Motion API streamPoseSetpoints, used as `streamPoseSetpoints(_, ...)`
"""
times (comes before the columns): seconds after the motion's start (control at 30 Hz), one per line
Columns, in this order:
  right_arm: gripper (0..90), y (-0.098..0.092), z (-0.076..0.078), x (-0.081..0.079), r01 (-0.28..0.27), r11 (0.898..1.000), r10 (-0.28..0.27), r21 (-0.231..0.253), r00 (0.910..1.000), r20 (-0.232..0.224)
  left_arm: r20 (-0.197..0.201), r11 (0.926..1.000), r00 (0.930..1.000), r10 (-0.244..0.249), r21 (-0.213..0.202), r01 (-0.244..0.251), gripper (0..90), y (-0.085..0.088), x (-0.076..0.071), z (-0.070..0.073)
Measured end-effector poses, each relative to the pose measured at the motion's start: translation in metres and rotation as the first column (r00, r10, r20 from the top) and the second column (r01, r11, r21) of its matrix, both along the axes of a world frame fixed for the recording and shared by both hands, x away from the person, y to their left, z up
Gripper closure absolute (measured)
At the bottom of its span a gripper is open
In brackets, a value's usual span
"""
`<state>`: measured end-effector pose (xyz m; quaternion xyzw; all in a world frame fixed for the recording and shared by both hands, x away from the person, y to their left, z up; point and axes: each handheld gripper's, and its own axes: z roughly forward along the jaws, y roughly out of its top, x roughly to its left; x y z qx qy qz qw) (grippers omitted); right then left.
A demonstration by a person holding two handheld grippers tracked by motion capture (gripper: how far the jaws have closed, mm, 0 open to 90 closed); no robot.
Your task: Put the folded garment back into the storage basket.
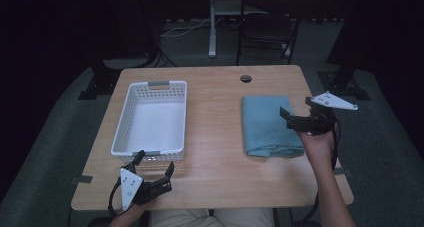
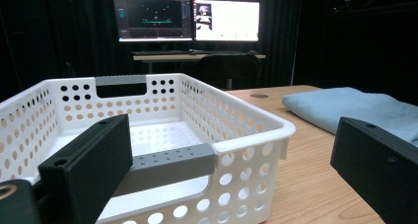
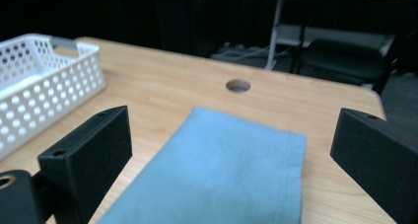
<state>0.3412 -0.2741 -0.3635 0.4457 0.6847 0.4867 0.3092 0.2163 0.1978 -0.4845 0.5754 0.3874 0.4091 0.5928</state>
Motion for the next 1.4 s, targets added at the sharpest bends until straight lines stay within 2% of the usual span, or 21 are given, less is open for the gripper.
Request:
streamPoseSetpoints(0.07, 2.4, -0.001, -0.004, 0.005, -0.004, 1.0, 0.003, -0.028, 0.9997, -0.026, 0.0, 1.0, 1.0, 0.0, 0.001, 0.0, 3.6, 0.0, 0.0, 0.0)
streamPoseSetpoints(0.23, 2.5, -0.005, -0.008, 0.013, -0.012, 1.0, 0.011, -0.023, 0.999, -0.042, 0.001, 1.0, 1.0, 0.0, -0.001, 0.0, 3.6, 0.0, 0.0, 0.0)
streamPoseSetpoints(0.27, 2.5, -0.009, -0.013, 0.021, -0.016, 1.0, 0.016, -0.003, 0.9968, -0.078, 0.002, 1.0, 1.0, 0.0, -0.003, 0.0, 3.6, 0.0, 0.0, 0.0)
streamPoseSetpoints(0.33, 2.5, -0.01, -0.014, 0.023, -0.017, 1.0, 0.017, -0.002, 0.9958, -0.09, 0.002, 1.0, 1.0, 0.0, -0.003, 0.0, 3.6, 0.0, 0.0, 0.0)
streamPoseSetpoints(0.43, 2.5, -0.015, -0.023, 0.032, -0.011, 1.0, 0.013, 0.009, 0.9898, -0.142, 0.002, 1.0, 1.0, 0.0, -0.003, 0.0, 3.6, 0.0, 0.0, 0.0)
streamPoseSetpoints(0.53, 2.5, -0.02, -0.03, 0.04, 0.003, 1.0, 0.0, 0.013, 0.9845, -0.175, 0.002, 1.0, 1.0, 0.0, -0.002, 0.0, 3.6, 0.0, 0.0, 0.0)
streamPoseSetpoints(0.7, 2.5, -0.027, -0.039, 0.048, 0.017, 0.999, -0.011, 0.028, 0.9774, -0.211, 0.002, 1.0, 1.0, 0.0, -0.003, 0.0, 3.6, 0.0, 0.0, 0.0)
streamPoseSetpoints(0.87, 2.5, -0.035, -0.056, 0.058, 0.022, 0.999, -0.014, 0.025, 0.9614, -0.275, 0.002, 1.0, 1.0, 0.0, -0.002, 0.0, 3.6, 0.0, 0.0, 0.0)
streamPoseSetpoints(0.93, 2.5, -0.036, -0.058, 0.059, 0.02, 1.0, -0.013, 0.024, 0.9592, -0.282, 0.002, 1.0, 1.0, 0.0, -0.002, 0.0, 3.6, 0.0, 0.0, 0.0)
streamPoseSetpoints(0.97, 2.5, -0.038, -0.064, 0.061, 0.026, 1.0, -0.019, 0.018, 0.9523, -0.305, 0.002, 1.0, 1.0, 0.0, -0.002, 0.0, 3.6, 0.0, 0.0, 0.0)
streamPoseSetpoints(1.1, 2.5, -0.039, -0.068, 0.064, 0.026, 0.999, -0.018, 0.019, 0.9469, -0.321, 0.001, 1.0, 1.0, 0.0, -0.002, 0.0, 3.6, 0.0, 0.0, 0.0)
streamPoseSetpoints(1.3, 2.5, -0.036, -0.076, 0.07, 0.017, 1.0, -0.014, 0.006, 0.9346, -0.356, 0.002, 1.0, 1.0, 0.0, -0.003, 0.0, 3.6, 0.0, 0.0, 0.0)
streamPoseSetpoints(1.33, 2.5, -0.035, -0.079, 0.072, 0.017, 1.0, -0.017, -0.002, 0.9304, -0.366, 0.002, 1.0, 1.0, 0.0, -0.003, 0.0, 3.6, 0.0, 0.0, 0.0)
streamPoseSetpoints(1.4, 2.5, -0.035, -0.08, 0.072, 0.016, 1.0, -0.017, -0.004, 0.9297, -0.368, 0.002, 1.0, 1.0, 0.0, -0.003, 0.0, 3.6, 0.0, 0.0, 0.0)
